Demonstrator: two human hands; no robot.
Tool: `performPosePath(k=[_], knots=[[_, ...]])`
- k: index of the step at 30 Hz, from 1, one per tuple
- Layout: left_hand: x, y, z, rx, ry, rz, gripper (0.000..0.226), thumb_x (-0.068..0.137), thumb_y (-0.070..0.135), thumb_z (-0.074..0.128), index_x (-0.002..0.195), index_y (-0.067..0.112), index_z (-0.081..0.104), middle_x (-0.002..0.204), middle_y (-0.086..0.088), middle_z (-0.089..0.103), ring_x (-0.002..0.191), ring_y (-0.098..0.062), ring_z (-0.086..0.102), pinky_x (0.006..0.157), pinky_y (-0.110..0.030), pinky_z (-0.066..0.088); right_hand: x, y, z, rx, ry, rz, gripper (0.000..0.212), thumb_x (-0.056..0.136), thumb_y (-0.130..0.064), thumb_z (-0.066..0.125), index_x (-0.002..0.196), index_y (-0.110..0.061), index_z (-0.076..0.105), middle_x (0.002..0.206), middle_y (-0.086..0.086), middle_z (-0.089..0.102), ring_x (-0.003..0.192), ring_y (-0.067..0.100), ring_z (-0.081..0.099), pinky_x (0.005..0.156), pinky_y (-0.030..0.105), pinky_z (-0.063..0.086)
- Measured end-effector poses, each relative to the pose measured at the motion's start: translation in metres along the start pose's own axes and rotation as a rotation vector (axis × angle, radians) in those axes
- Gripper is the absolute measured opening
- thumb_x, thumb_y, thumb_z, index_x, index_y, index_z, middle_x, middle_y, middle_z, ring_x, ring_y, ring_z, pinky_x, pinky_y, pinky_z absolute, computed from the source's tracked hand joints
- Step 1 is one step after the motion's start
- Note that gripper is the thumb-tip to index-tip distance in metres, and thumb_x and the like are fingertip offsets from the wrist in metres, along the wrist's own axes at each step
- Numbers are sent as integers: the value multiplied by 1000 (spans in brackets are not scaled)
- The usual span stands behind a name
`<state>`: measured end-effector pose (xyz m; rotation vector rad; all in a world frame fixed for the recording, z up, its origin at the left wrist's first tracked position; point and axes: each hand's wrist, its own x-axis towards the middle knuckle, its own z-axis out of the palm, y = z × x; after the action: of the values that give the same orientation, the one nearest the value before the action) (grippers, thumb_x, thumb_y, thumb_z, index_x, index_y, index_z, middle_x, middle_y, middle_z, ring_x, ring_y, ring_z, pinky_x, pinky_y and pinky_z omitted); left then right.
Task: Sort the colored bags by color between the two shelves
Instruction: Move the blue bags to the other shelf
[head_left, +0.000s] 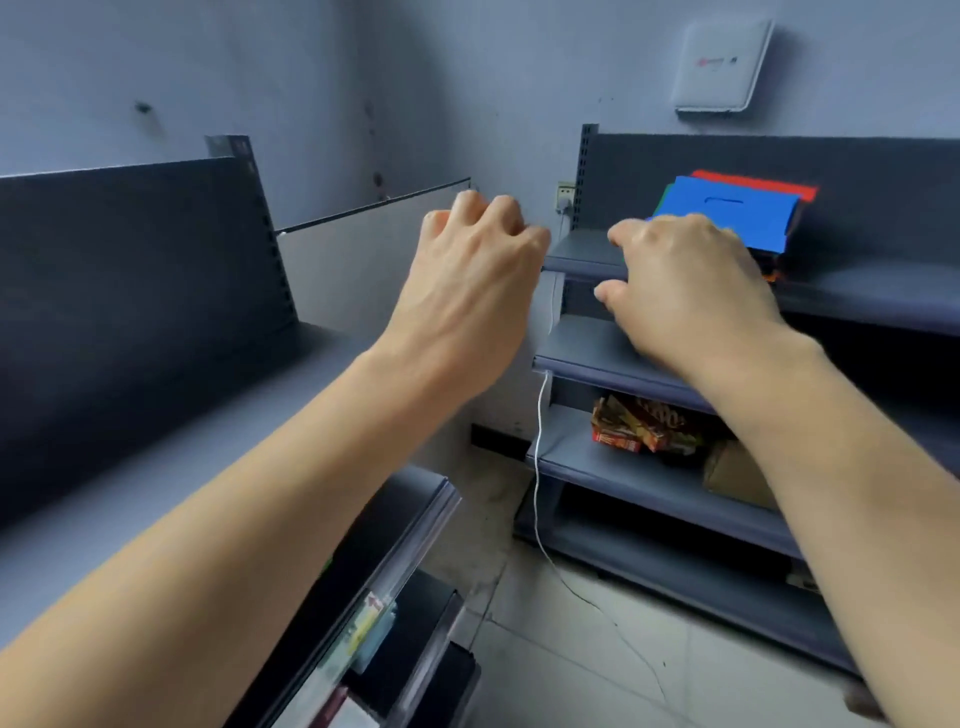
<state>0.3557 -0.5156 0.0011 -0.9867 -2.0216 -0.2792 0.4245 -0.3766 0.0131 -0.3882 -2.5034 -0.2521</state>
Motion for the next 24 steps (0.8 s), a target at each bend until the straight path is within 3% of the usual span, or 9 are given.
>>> performPosePath(k=[3, 9, 16, 24], knots=[[31, 8, 35, -16, 18, 59, 19, 69, -4, 63, 86, 5, 67, 87, -12, 61, 83, -36, 54, 70, -40, 41, 20, 29, 18, -46, -4, 43, 27, 93, -27, 54, 110, -8, 56, 109, 17, 61, 108, 36, 51, 83, 39, 38], [108, 11, 109, -45, 36, 150, 28, 77, -1, 61, 103, 7, 64, 103, -12, 59, 97, -35, 50, 79, -43, 38, 82, 86, 55, -112, 18, 178, 29, 93, -24, 55, 116, -7, 56, 115, 19, 60, 109, 37, 49, 87, 39, 38], [197, 6, 202, -118, 90, 211, 24, 75, -2, 60, 97, 6, 66, 95, -14, 61, 90, -36, 53, 73, -41, 40, 162, 148, 90, -140, 51, 316, 32, 93, -23, 55, 120, -7, 55, 119, 17, 59, 113, 37, 49, 91, 41, 38], [269, 39, 313, -197, -66, 180, 29, 85, 2, 49, 111, 8, 60, 110, -11, 56, 98, -34, 48, 81, -41, 38, 212, 240, 159, -110, 12, 445, 33, 93, -32, 55, 112, -6, 58, 106, 15, 63, 101, 36, 54, 78, 37, 40]])
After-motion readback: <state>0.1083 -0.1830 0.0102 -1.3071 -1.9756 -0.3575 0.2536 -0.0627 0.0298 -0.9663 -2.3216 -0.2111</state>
